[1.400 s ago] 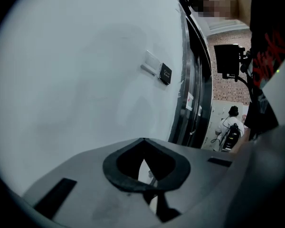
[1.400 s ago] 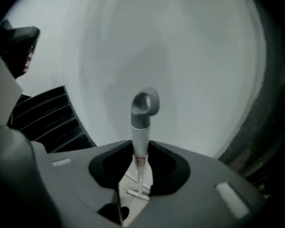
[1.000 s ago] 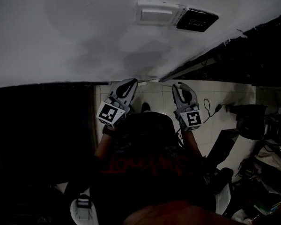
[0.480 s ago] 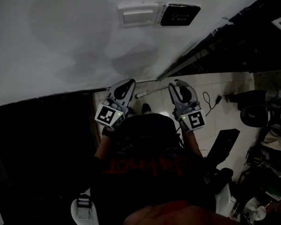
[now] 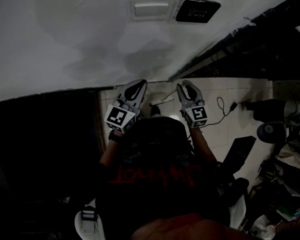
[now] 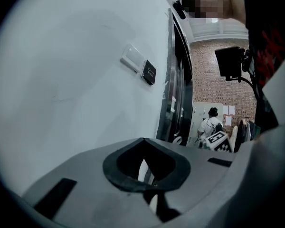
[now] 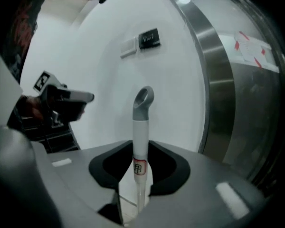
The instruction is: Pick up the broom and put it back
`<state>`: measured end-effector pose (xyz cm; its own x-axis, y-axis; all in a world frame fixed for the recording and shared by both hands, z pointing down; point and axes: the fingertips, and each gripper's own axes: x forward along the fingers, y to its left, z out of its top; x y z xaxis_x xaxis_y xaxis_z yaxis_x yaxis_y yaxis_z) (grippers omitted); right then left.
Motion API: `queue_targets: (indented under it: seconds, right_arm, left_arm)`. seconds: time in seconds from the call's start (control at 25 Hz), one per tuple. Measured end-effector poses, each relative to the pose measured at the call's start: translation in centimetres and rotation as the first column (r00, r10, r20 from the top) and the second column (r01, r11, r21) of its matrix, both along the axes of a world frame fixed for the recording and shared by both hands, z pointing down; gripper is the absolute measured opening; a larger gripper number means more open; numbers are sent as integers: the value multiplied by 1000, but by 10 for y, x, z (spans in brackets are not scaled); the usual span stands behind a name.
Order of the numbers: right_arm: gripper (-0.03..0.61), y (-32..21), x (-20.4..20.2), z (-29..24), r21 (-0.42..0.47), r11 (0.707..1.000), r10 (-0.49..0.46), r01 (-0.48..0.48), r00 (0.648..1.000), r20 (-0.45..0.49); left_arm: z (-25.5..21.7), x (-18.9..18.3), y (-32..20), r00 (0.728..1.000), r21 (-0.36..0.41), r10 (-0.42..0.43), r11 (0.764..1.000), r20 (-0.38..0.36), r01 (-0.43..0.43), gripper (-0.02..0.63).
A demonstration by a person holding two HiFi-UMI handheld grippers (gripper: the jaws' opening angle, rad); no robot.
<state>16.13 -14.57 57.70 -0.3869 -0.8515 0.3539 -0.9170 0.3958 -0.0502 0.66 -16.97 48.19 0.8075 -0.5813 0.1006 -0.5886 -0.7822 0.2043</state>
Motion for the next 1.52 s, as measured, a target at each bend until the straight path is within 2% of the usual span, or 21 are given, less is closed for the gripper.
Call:
queue_targets:
  seconds: [0.12, 0.32, 0.4, 0.48, 0.52, 0.56, 0.68, 0.72, 0.88, 0.92, 1.08, 1.24, 1.4, 1.52]
  right_arm:
    - [98, -26, -6, 68, -105, 994, -23, 19, 999, -31]
    - [100, -72, -7, 162, -261, 965, -47, 25, 996, -75]
    - [105, -85, 3, 175, -260, 966, -18, 0, 998, -64]
    - [112, -91, 11, 177, -250, 968, 30, -31, 1000, -9]
    - [147, -95, 15, 174, -242, 969, 52, -45, 998, 23]
    - [186, -100, 18, 168, -230, 972, 67, -55, 997, 47]
    - [198, -92, 21, 134, -153, 986, 78, -66, 994, 72]
    - [184, -79, 18, 117, -118, 991, 72, -62, 994, 78]
    - [16, 0, -9, 41, 27, 999, 43, -46, 993, 108]
    - [2, 23, -18, 24, 57, 997, 35, -42, 992, 124]
    - [2, 121, -52, -27, 133, 991, 14, -33, 991, 136]
    - [0, 214, -92, -55, 131, 991, 2, -23, 987, 160]
    - [0, 279, -119, -85, 138, 990, -34, 14, 989, 141]
    - [0, 309, -125, -100, 143, 990, -32, 12, 989, 141]
  left_arm:
    - [1, -4, 8, 999, -26, -36, 999, 11, 37, 3]
    - [-7, -19, 26, 989, -43, -142, 989, 37, 143, 3]
    - [-8, -25, 40, 979, -52, -199, 978, 52, 201, 3]
    - [-9, -30, 62, 965, -76, -249, 964, 81, 255, 3]
    - [-10, -32, 70, 960, -79, -262, 960, 95, 270, 3]
    - [-10, -32, 76, 958, -77, -269, 958, 104, 278, 3]
    - [-5, -30, 94, 958, -61, -265, 960, 110, 272, 3]
    - [-2, -29, 103, 959, -64, -260, 961, 111, 267, 3]
    - [6, -32, 143, 968, -96, -229, 966, 105, 239, 3]
    - [6, -33, 153, 972, -90, -217, 970, 93, 225, 3]
    - [5, -49, 201, 986, -48, -165, 985, 30, 166, 3]
    - [16, -70, 255, 993, -115, -117, 987, 3, 116, 3]
    - [2, -73, 292, 998, -57, -49, 997, -32, 47, 3]
    - [-14, -70, 322, 1000, -43, 20, 999, -9, -20, 3]
